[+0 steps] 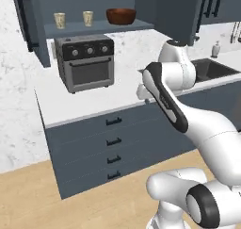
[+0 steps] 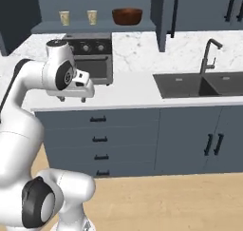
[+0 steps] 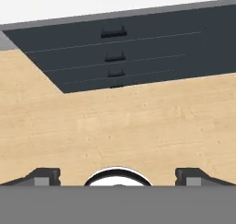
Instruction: Gather all objects into one cabinet and sort the glasses and bowls to opposite sides.
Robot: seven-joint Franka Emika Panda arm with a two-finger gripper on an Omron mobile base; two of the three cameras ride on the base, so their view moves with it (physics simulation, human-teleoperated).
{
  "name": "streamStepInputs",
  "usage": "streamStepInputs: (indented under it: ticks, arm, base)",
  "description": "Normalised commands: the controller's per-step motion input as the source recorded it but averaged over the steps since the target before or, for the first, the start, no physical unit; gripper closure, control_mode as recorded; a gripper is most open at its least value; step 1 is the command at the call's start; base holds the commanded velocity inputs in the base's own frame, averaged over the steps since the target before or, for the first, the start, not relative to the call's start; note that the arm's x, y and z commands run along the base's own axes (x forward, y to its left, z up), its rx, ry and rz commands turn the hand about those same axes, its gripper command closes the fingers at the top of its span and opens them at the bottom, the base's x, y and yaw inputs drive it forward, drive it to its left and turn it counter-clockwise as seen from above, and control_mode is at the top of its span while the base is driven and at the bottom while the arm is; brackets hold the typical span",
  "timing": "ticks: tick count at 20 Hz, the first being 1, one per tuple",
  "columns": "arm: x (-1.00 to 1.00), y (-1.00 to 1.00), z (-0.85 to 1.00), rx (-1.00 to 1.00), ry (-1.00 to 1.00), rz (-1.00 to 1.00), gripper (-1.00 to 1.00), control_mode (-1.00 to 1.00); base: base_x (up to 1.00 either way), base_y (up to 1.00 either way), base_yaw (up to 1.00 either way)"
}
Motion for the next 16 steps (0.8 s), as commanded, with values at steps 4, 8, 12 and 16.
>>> streamStepInputs:
  ticks: [4,8,12,16]
  arm:
    - [0.0,0.0,0.0,0.0,0.0,0.0,-1.0,1.0]
    - [0.0,0.0,0.0,0.0,0.0,0.0,-1.0,1.0]
    - [0.0,0.0,0.0,0.0,0.0,0.0,-1.0,1.0]
    - [0.0,0.0,0.0,0.0,0.0,0.0,-1.0,1.0]
  base:
    - [0.0,0.0,-0.82]
    - [0.0,0.0,-0.86]
    - [0.0,0.0,-0.92]
    - [0.0,0.0,-0.92]
